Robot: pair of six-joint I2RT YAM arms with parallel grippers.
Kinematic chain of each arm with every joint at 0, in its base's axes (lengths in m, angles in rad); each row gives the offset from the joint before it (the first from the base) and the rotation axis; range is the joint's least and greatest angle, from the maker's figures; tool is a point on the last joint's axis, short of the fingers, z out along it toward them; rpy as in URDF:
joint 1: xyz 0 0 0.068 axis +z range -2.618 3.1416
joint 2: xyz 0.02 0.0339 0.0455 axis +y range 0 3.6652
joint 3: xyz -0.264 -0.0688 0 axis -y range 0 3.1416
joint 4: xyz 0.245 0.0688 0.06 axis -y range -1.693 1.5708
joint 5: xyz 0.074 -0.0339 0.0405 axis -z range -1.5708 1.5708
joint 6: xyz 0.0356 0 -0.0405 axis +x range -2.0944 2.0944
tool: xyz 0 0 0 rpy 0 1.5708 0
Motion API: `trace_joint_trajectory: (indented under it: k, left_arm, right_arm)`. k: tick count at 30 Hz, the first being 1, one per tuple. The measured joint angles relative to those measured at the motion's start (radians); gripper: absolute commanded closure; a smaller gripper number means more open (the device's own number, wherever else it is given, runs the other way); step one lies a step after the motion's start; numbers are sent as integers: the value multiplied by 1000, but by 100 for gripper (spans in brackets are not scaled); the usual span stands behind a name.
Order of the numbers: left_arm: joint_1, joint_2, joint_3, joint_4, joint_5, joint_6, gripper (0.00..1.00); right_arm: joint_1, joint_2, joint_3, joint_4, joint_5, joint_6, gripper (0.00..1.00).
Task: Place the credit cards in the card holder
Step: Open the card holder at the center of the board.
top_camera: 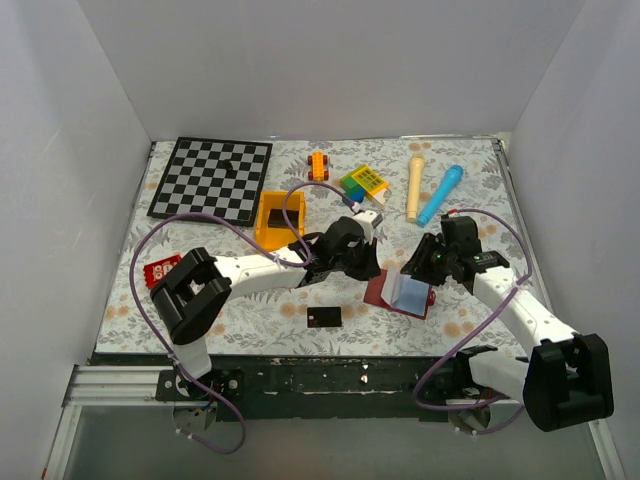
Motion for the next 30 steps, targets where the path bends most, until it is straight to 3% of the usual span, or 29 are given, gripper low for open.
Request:
trace_joint_trajectory:
  k: [9, 12, 23, 30]
  left_arm:
    - [0, 0, 6, 1, 4, 3, 100]
    - [0, 0, 6, 1, 6, 3, 100]
    - [0, 0, 6, 1, 6, 0, 100]
    - [0, 0, -6, 4, 6, -2, 100]
  right_arm:
    - [-1, -29, -57, -102, 101, 34, 88]
    - [-1, -29, -57, -106, 111, 43, 93]
    - [-2, 146, -76, 48, -58, 44, 93]
    - [-2, 191, -65, 166, -182, 42, 83]
